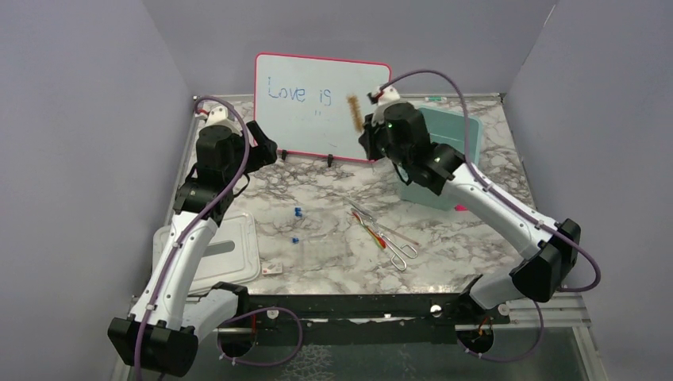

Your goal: Organize the chemistry lab equipment

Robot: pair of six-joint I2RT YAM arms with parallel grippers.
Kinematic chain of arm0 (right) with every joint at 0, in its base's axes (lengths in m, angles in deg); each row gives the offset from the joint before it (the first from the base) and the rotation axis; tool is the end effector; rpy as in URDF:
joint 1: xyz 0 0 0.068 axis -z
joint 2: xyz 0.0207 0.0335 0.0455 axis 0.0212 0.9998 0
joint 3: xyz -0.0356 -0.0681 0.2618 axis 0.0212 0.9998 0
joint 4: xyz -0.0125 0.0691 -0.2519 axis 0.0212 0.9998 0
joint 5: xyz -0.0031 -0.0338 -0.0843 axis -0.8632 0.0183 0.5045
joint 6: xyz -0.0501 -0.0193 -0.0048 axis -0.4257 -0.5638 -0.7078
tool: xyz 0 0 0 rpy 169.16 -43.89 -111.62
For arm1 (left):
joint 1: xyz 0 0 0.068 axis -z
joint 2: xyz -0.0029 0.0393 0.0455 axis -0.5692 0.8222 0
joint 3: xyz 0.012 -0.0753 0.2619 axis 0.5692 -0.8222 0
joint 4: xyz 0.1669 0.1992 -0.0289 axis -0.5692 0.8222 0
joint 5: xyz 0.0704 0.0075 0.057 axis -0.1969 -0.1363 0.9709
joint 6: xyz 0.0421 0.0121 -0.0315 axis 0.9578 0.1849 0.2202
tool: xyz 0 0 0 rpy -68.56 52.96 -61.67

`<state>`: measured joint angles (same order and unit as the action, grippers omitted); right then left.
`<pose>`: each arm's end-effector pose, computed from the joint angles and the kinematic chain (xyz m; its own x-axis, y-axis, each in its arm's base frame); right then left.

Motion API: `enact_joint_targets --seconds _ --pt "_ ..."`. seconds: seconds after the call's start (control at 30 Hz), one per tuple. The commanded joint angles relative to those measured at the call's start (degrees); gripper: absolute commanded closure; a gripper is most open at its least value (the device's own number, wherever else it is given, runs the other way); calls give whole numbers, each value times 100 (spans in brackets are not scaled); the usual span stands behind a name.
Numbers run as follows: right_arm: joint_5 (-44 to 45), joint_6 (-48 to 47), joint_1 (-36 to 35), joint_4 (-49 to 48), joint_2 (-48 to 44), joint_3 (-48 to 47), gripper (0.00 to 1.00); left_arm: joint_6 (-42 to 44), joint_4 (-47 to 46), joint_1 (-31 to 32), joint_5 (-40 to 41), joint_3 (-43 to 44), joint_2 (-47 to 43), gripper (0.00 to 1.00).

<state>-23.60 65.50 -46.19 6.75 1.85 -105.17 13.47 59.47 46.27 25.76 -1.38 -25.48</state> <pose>0.2471 0.2371 0.3769 -0.3788 -0.1373 -0.9153 -0.5076 0.8578 0.0814 0.2159 -0.0425 0.3714 -0.3922 -0.3850 -0.8354 -0.0225 0.9119 -0.4097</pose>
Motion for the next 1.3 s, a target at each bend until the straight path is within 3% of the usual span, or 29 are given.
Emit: enact_joint_targets --seconds 0.0,0.23,0.53,0.77,1.27 --pt "574 159 863 676 -220 -392 99 0 -429 -41 -139 115 68 19" --pt "790 429 2430 1115 -473 -290 99 268 -497 -33 -239 253 198 17" --pt "30 1229 3714 1158 -353 761 99 201 -609 -30 -217 406 454 17" --pt "-127 1463 3872 852 265 1260 99 457 -730 -28 -1554 579 745 17" --pt "-196 1890 3873 315 1393 1391 98 510 -722 -31 -1329 558 735 16"
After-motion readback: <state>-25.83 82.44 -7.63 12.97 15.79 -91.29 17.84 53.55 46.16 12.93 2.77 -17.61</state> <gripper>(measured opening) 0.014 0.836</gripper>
